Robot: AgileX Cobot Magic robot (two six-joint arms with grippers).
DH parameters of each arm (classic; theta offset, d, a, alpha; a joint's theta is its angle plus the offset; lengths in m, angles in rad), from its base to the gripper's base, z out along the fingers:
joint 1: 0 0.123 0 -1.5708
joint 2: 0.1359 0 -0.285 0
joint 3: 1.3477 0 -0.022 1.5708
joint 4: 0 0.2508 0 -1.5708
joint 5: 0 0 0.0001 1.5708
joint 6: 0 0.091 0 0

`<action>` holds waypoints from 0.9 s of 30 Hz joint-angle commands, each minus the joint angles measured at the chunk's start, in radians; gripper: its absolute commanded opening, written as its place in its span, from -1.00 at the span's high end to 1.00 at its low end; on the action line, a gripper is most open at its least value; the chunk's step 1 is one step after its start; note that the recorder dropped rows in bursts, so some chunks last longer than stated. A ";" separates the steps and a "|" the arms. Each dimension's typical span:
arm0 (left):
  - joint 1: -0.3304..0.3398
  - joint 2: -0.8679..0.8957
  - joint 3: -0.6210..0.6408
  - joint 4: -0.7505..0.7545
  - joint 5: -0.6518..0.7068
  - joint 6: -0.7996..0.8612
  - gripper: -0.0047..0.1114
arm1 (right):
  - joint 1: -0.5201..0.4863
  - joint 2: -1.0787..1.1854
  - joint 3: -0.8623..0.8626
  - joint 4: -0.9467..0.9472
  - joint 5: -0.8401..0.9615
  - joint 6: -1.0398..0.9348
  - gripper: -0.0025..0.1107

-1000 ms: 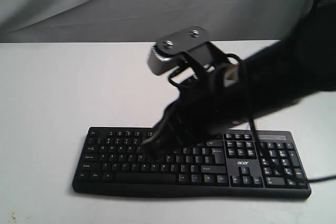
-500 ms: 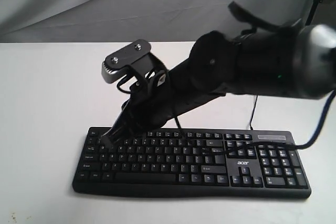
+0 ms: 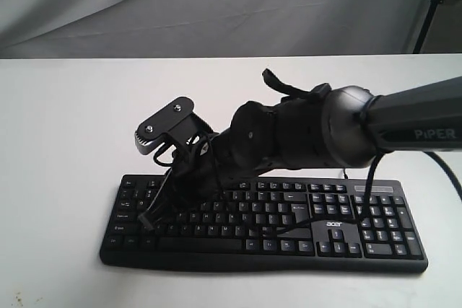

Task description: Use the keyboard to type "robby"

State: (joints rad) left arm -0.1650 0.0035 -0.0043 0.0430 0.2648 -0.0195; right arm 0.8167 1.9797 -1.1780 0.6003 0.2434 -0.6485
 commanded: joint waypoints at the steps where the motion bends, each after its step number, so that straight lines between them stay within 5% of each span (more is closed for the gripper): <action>1: -0.006 -0.003 0.004 0.005 -0.007 -0.003 0.92 | 0.002 0.029 -0.010 0.018 -0.022 -0.023 0.96; 27: -0.006 -0.003 0.004 0.005 -0.007 -0.003 0.92 | -0.017 0.067 -0.010 0.046 -0.022 -0.017 0.96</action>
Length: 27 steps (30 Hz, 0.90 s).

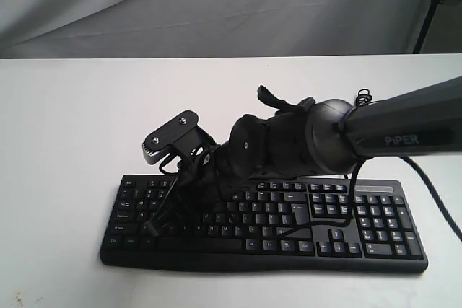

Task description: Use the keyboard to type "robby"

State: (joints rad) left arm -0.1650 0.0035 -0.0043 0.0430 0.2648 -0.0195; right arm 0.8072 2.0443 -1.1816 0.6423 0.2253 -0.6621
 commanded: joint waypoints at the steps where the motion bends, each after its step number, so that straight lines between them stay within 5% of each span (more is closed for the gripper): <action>1: -0.006 -0.003 0.004 0.005 -0.007 -0.003 0.92 | -0.007 0.002 -0.007 0.004 -0.003 -0.003 0.96; 18: -0.006 -0.003 0.004 0.005 -0.007 -0.003 0.92 | -0.021 -0.012 0.000 -0.003 0.001 -0.005 0.96; 27: -0.006 -0.003 0.004 0.005 -0.007 -0.003 0.92 | -0.126 -0.239 0.251 0.043 -0.042 0.021 0.96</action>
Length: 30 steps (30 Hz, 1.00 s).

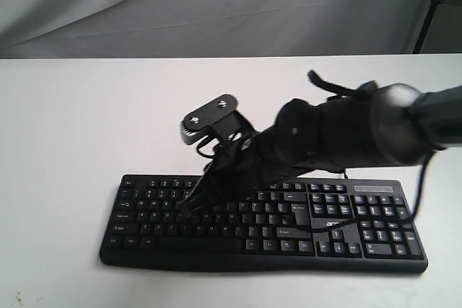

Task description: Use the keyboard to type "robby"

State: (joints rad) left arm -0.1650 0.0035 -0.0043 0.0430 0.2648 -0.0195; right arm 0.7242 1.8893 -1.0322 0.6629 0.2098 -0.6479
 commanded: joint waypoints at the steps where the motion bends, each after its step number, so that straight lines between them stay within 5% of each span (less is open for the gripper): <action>1: -0.006 -0.003 0.004 0.005 -0.007 -0.003 0.92 | -0.054 -0.097 0.122 0.029 -0.026 0.007 0.96; 30: -0.006 -0.003 0.004 0.005 -0.007 -0.003 0.92 | -0.048 -0.032 0.147 0.019 -0.093 -0.009 0.96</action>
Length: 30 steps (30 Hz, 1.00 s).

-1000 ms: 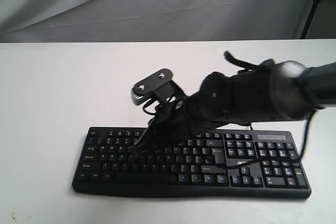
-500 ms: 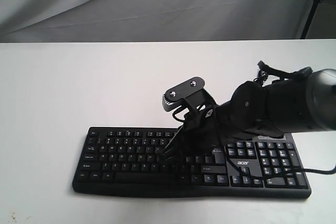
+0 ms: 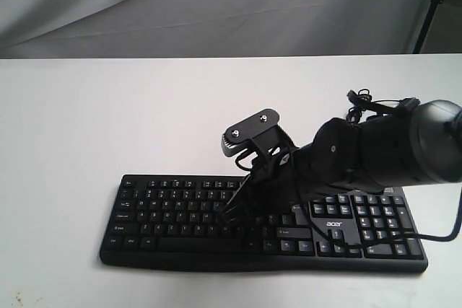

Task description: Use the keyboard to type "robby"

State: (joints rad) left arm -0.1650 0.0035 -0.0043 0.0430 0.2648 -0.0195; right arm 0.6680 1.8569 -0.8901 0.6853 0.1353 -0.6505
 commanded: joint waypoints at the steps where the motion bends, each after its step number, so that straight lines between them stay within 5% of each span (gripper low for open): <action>1: -0.006 -0.003 0.004 0.005 -0.007 -0.003 0.92 | 0.008 0.000 0.005 -0.004 -0.019 -0.006 0.96; 24: -0.006 -0.003 0.004 0.005 -0.007 -0.003 0.92 | 0.009 -0.044 0.005 -0.019 -0.012 -0.006 0.96; 30: -0.006 -0.003 0.004 0.005 -0.007 -0.003 0.92 | 0.061 -0.054 -0.078 -0.020 0.127 -0.006 0.96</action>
State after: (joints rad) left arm -0.1650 0.0035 -0.0043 0.0430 0.2648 -0.0195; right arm 0.6935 1.8080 -0.9296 0.6754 0.2042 -0.6509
